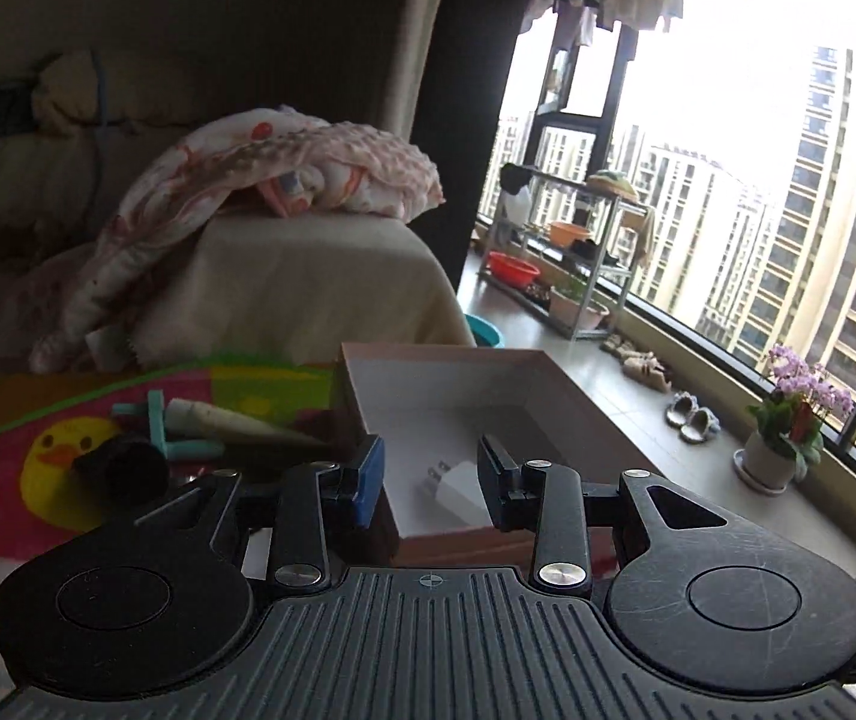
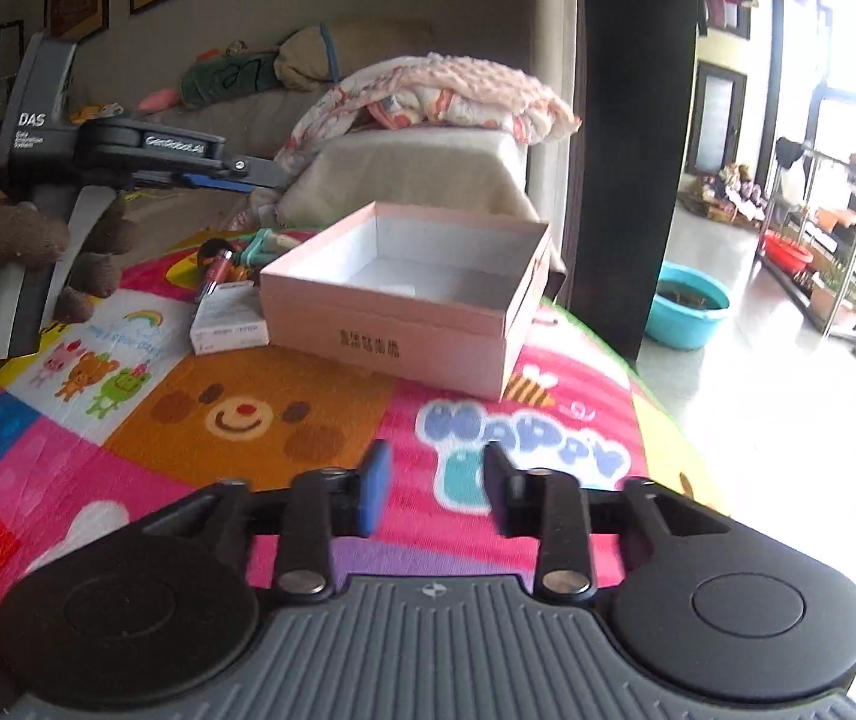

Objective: Organize rigid objects

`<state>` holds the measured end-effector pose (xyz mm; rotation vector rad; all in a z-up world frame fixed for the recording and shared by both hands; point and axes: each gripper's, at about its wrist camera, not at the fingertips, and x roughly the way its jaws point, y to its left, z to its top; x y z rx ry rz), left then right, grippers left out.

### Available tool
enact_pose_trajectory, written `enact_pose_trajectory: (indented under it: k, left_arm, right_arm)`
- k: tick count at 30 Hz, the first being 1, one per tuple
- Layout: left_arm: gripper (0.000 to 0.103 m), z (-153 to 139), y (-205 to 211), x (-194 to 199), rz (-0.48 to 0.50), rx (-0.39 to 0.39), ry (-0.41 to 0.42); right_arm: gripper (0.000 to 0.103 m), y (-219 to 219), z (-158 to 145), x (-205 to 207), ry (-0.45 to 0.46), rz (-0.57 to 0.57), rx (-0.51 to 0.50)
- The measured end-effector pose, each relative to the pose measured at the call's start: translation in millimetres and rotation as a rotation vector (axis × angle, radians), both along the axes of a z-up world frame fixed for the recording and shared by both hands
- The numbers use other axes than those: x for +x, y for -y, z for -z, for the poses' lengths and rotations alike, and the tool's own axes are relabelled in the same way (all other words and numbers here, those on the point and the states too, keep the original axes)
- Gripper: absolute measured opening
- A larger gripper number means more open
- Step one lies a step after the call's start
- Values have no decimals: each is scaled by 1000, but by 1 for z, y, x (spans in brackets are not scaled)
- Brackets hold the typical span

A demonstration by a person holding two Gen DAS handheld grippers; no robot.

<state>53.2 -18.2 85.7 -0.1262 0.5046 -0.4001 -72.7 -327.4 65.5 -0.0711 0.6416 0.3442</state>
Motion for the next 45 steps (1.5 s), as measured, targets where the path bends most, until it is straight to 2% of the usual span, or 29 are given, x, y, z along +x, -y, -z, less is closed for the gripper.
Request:
enact_pose_trajectory:
  k: [1,4,6,8,9,11,14,17,19,21,23,24,26,29,33,35,41,45]
  left_arm:
    - [37,8,-4,-9,9,-17,-22]
    - [37,28,-8,-28,37,-58,-77]
    - [37,37,-4,-35,50,-46,-95]
    - [37,41,3,-43,79,-3,-103]
    - [37,43,7,-49,95,27,-100]
    - [37,44,11,-59,111,73,-81]
    - [37,46,9,-63,106,96,-78]
    - [37,50,4,-63,77,107,-100]
    - [37,53,0,-63,61,112,-113]
    - [37,56,-4,-62,49,114,-127]
    - [37,58,-9,-61,29,122,-138]
    - [37,59,-13,-60,20,124,-141]
    - [37,61,-23,-57,0,114,-146]
    - [37,63,-39,-46,-33,95,-158]
    - [37,61,-56,-23,-88,57,-156]
    - [37,58,-63,-11,-123,42,-143]
    - [37,48,-93,13,-242,-6,-89]
    - [37,53,-119,16,-296,-43,-78]
  right_arm:
    - [72,3,5,-6,-13,-4,1]
    - [73,3,26,-26,-40,-20,-60]
    - [73,4,40,-29,-89,5,-68]
    - [64,8,47,-27,-125,36,-52]
    - [50,10,49,-25,-144,43,-42]
    - [47,10,47,-19,-171,50,-25]
    - [47,0,26,-8,-125,40,1]
    - [47,-16,-18,22,-16,30,35]
    - [47,-30,-48,56,58,21,30]
    - [47,-46,-69,102,79,41,-3]
    - [51,-61,-76,145,86,55,-47]
    - [59,-66,-76,166,93,88,-73]
    - [61,-73,-70,188,88,121,-95]
    - [61,-77,-57,179,99,94,-61]
    - [75,-93,-29,127,200,36,-55]
    - [77,-105,-14,105,226,-7,-75]
    - [77,-167,5,95,121,-261,-123]
    - [76,-216,-4,121,106,-331,-170]
